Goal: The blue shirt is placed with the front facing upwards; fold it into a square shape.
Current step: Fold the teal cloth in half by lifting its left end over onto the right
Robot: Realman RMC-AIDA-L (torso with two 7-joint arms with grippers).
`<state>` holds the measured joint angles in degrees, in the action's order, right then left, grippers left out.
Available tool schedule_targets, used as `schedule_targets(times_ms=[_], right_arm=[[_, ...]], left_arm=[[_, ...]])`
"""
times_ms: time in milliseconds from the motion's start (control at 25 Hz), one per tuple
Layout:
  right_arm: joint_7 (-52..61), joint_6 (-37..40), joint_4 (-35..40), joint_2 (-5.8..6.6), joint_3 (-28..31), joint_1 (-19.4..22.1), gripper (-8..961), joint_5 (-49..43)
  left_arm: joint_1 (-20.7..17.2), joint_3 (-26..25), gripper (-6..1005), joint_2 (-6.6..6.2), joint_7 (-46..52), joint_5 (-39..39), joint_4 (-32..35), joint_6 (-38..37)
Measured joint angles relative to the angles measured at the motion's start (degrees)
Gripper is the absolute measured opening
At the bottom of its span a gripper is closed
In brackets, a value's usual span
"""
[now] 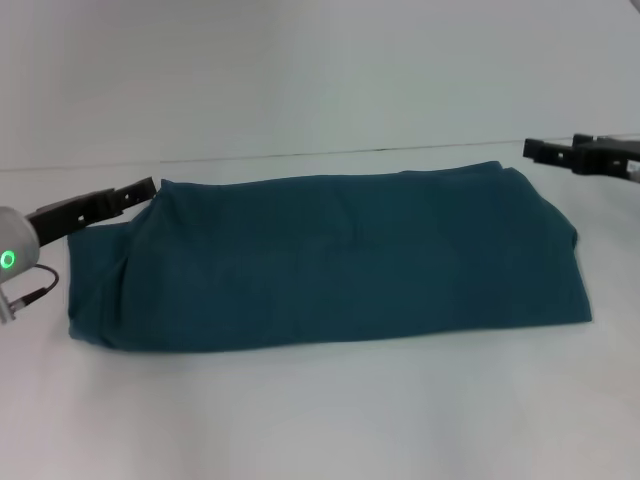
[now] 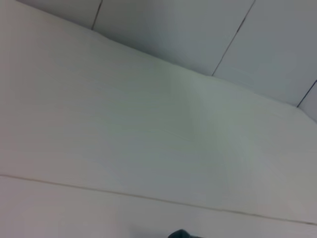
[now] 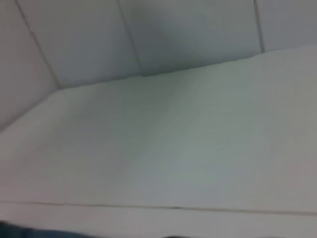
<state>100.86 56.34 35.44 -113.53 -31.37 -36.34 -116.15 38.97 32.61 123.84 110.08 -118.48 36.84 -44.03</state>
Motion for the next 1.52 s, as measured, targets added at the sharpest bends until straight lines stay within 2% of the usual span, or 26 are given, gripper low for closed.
schedule_targets(times_ms=[40, 160, 360, 480, 600, 880, 1120, 1520], right_arm=[[1.3, 2.2, 0.9, 0.0, -0.1, 0.7, 944, 0.0], [4.9, 9.2, 3.6, 0.1, 0.0, 2.5, 939, 0.0], [8.2, 18.7, 5.2, 0.56, 0.3, 4.6, 930, 0.2], [8.9, 21.9, 5.2, 0.64, 0.5, 5.5, 925, 0.9], [8.8, 24.9, 5.3, 0.7, 0.6, 6.0, 919, 2.0], [7.9, 26.7, 5.3, 0.69, 0.7, 6.1, 907, 2.3], [7.4, 27.0, 5.4, 0.63, 0.2, 5.9, 897, 1.9], [7.4, 28.1, 5.4, 0.16, 0.5, 6.0, 879, 2.1]], left_arm=[[-0.6, 0.9, 862, 0.01, 0.0, 0.0, 0.6, 0.0], [-2.4, 2.9, 952, -0.03, 0.0, -0.3, 2.5, -0.1], [-5.2, 5.3, 952, -0.29, -0.1, -1.5, 5.6, -0.6], [-6.0, 5.4, 951, -0.33, -0.1, -4.0, 6.6, -1.5], [-7.3, 5.3, 951, -0.32, -0.1, -5.8, 8.3, -5.4], [-10.5, 5.4, 950, -0.32, -0.1, -7.8, 13.0, -15.4], [-11.2, 5.6, 950, -0.06, -0.1, -11.0, 13.5, -16.6], [-11.2, 5.8, 936, 0.0, -0.1, -12.1, 13.9, -17.9]])
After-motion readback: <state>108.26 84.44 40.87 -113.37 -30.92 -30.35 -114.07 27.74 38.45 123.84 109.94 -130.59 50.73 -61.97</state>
